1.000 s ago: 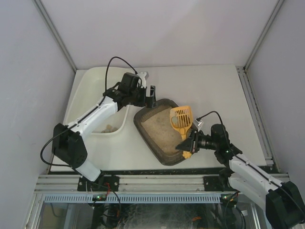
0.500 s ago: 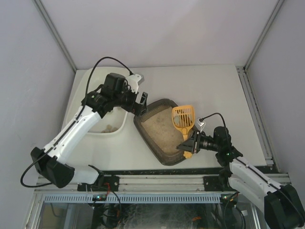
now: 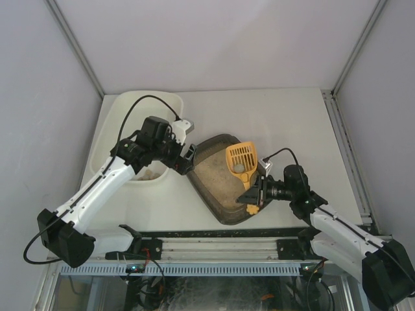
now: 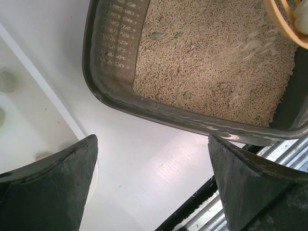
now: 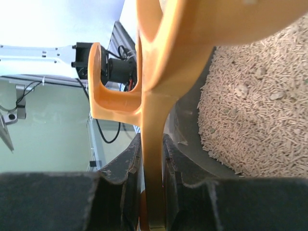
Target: Clean the litter box
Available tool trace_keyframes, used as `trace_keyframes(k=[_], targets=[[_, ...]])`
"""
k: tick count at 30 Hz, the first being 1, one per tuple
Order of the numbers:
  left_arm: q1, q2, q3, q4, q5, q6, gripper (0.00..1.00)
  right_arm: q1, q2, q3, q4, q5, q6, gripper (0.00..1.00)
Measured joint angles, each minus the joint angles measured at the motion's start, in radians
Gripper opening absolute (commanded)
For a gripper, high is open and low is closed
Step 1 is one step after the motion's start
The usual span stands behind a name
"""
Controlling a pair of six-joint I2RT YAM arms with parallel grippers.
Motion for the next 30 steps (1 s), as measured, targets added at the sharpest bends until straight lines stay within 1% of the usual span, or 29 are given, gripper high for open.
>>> trace_keyframes(k=[4, 8, 12, 15, 19, 23, 28, 30], targets=[[0.0, 0.0, 0.0, 0.005, -0.002, 0.002, 1.0, 0.009, 0.016, 0.009, 0.004, 0.006, 0.025, 0.0], [0.0, 0.0, 0.0, 0.011, -0.001, 0.002, 1.0, -0.011, 0.022, 0.018, -0.004, -0.002, 0.04, 0.0], [0.0, 0.0, 0.0, 0.02, 0.0, 0.002, 1.0, 0.023, 0.047, 0.06, -0.027, 0.015, 0.04, 0.0], [0.0, 0.0, 0.0, 0.026, 0.0, 0.002, 1.0, -0.003, 0.05, 0.063, -0.025, 0.003, 0.049, 0.0], [0.0, 0.0, -0.005, 0.036, 0.0, 0.002, 1.0, 0.006, 0.101, 0.091, -0.041, 0.008, 0.051, 0.0], [0.0, 0.0, -0.018, 0.049, 0.004, 0.001, 1.0, -0.024, 0.113, 0.119, -0.072, 0.006, 0.049, 0.0], [0.004, 0.0, -0.019, 0.05, 0.004, 0.001, 1.0, -0.011, 0.134, 0.15, -0.072, 0.0, 0.054, 0.0], [0.008, 0.0, -0.019, 0.05, 0.007, 0.002, 1.0, -0.002, 0.134, 0.155, -0.09, 0.024, 0.051, 0.0]])
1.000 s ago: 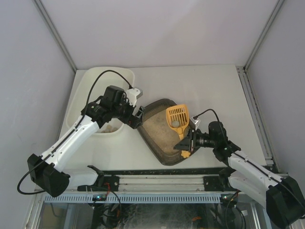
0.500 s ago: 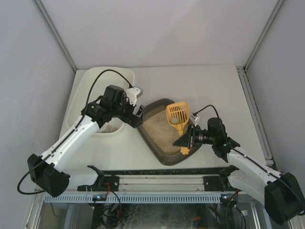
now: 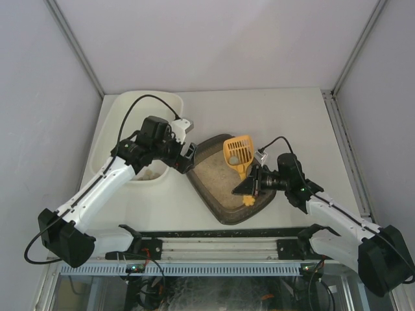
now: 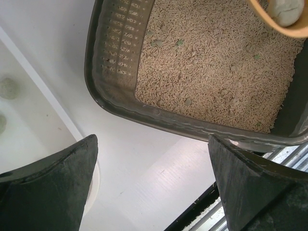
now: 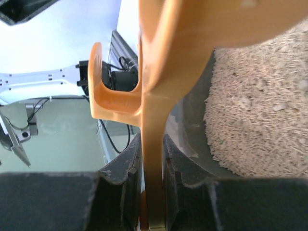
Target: Clean the litter box
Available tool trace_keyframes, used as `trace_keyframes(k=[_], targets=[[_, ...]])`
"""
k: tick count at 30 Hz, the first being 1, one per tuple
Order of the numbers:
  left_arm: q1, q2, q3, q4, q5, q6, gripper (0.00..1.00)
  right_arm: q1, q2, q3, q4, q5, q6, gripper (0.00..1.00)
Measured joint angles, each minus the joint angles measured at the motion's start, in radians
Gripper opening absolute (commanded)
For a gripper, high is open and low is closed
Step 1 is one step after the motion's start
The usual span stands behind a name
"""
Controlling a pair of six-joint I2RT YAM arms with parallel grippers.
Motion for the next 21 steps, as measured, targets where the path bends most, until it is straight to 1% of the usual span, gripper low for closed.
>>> trace_keyframes(k=[3, 5, 8, 11, 14, 15, 17, 19, 21], targets=[[0.011, 0.0, 0.0, 0.0, 0.007, 0.0, 1.0, 0.035, 0.002, 0.023, -0.026, 0.026, 0.0, 0.0], [0.024, 0.0, 0.0, 0.0, 0.019, 0.0, 1.0, 0.034, -0.002, 0.029, -0.025, 0.023, 0.002, 0.0], [0.071, 0.003, 0.008, -0.013, 0.046, -0.009, 1.0, 0.031, -0.006, 0.037, -0.036, 0.056, 0.008, 0.0], [0.179, 0.039, 0.077, -0.079, 0.092, -0.033, 1.0, 0.05, -0.017, 0.047, -0.044, 0.094, 0.026, 0.0], [0.349, 0.119, 0.237, -0.147, 0.183, -0.074, 1.0, 0.084, -0.024, 0.047, -0.047, 0.114, 0.043, 0.0], [0.417, 0.146, 0.299, -0.166, 0.217, -0.089, 1.0, 0.084, -0.024, 0.047, -0.048, 0.113, 0.05, 0.0], [0.501, 0.169, 0.367, -0.185, 0.249, -0.1, 1.0, 0.055, -0.027, 0.044, -0.044, 0.095, 0.068, 0.0], [0.543, 0.169, 0.397, -0.206, 0.257, -0.106, 1.0, 0.034, -0.033, 0.037, -0.041, 0.102, 0.079, 0.0], [0.549, 0.156, 0.407, -0.231, 0.251, -0.106, 1.0, 0.052, -0.028, 0.046, -0.067, 0.134, 0.071, 0.0]])
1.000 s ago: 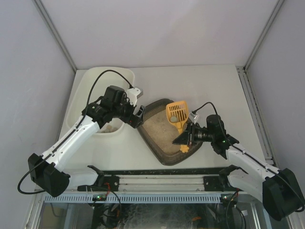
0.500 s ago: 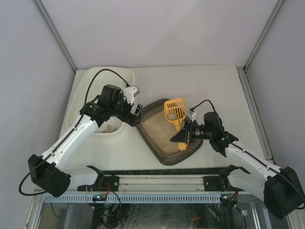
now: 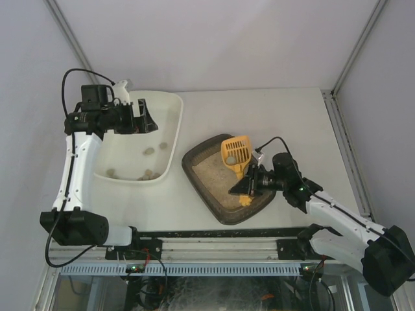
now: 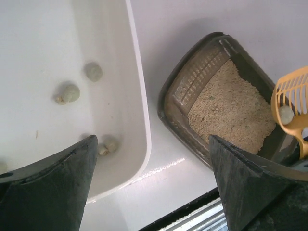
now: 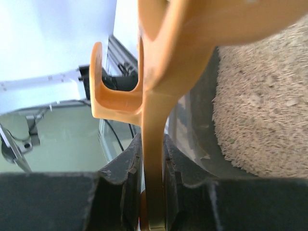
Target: Clean the litter box
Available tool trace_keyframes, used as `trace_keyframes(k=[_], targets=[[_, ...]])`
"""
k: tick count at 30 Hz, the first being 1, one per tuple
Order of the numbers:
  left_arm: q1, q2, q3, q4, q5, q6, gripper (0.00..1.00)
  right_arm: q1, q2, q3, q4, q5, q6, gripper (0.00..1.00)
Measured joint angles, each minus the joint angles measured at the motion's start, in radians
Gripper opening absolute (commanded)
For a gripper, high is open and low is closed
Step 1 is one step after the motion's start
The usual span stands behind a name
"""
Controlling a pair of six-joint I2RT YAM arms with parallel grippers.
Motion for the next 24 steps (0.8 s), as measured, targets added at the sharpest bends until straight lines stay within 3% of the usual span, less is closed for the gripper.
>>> trace_keyframes(k=[5, 11, 15, 20, 24], targets=[[0.006, -0.057, 0.0, -0.032, -0.146, -0.001, 1.0, 0.029, 0.069, 0.122, -0.12, -0.004, -0.069, 0.0], [0.113, -0.142, 0.023, -0.064, -0.265, 0.003, 1.0, 0.021, 0.412, 0.605, -0.329, 0.072, -0.242, 0.0], [0.27, -0.167, 0.043, -0.084, -0.232, 0.019, 1.0, 0.066, 0.666, 0.877, -0.381, 0.054, -0.295, 0.0], [0.51, -0.075, 0.121, -0.153, -0.099, 0.029, 1.0, 0.156, 1.05, 1.304, -0.526, 0.048, -0.356, 0.0], [0.61, -0.011, 0.105, -0.189, -0.022, 0.045, 1.0, 0.243, 1.285, 1.611, -0.682, 0.082, -0.41, 0.0]])
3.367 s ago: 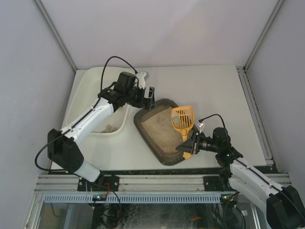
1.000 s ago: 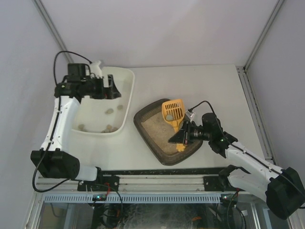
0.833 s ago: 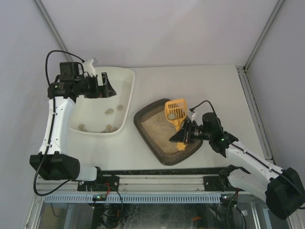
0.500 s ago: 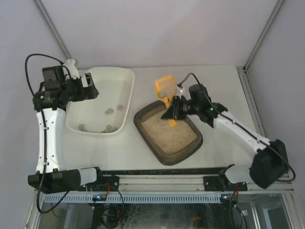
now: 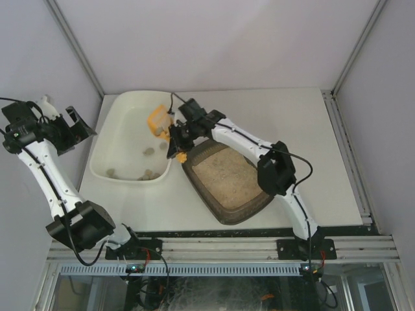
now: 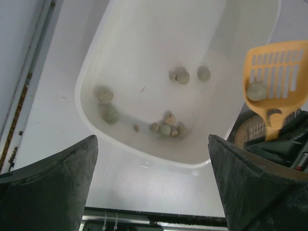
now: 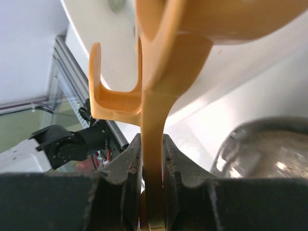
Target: Clean the litter box
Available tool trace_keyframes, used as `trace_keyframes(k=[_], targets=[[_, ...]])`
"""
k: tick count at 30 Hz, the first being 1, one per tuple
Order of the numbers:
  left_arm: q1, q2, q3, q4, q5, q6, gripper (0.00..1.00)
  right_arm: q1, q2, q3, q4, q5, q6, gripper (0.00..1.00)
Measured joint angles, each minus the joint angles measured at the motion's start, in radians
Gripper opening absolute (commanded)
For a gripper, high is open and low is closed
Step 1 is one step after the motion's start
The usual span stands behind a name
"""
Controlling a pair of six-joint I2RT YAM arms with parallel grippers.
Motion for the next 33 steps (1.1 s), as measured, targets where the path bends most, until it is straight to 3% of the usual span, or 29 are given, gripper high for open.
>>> trace_keyframes(k=[3, 8, 12, 21, 33], targets=[[0.018, -0.002, -0.054, -0.011, 0.023, 0.009, 1.0, 0.057, 0.09, 0.117, -0.107, 0.05, -0.033, 0.0], [0.018, -0.013, -0.1, -0.009, 0.029, 0.021, 1.0, 0.137, 0.113, 0.15, -0.254, 0.196, -0.09, 0.0], [0.018, -0.018, -0.122, 0.007, 0.042, 0.024, 1.0, 0.203, 0.113, 0.173, -0.325, 0.415, -0.168, 0.0], [0.018, -0.019, -0.156, 0.027, 0.061, 0.023, 1.0, 0.37, 0.146, 0.23, -0.353, 0.998, -0.42, 0.0], [0.018, -0.02, -0.169, 0.03, 0.068, 0.023, 1.0, 0.407, 0.183, 0.233, -0.282, 1.313, -0.608, 0.0]])
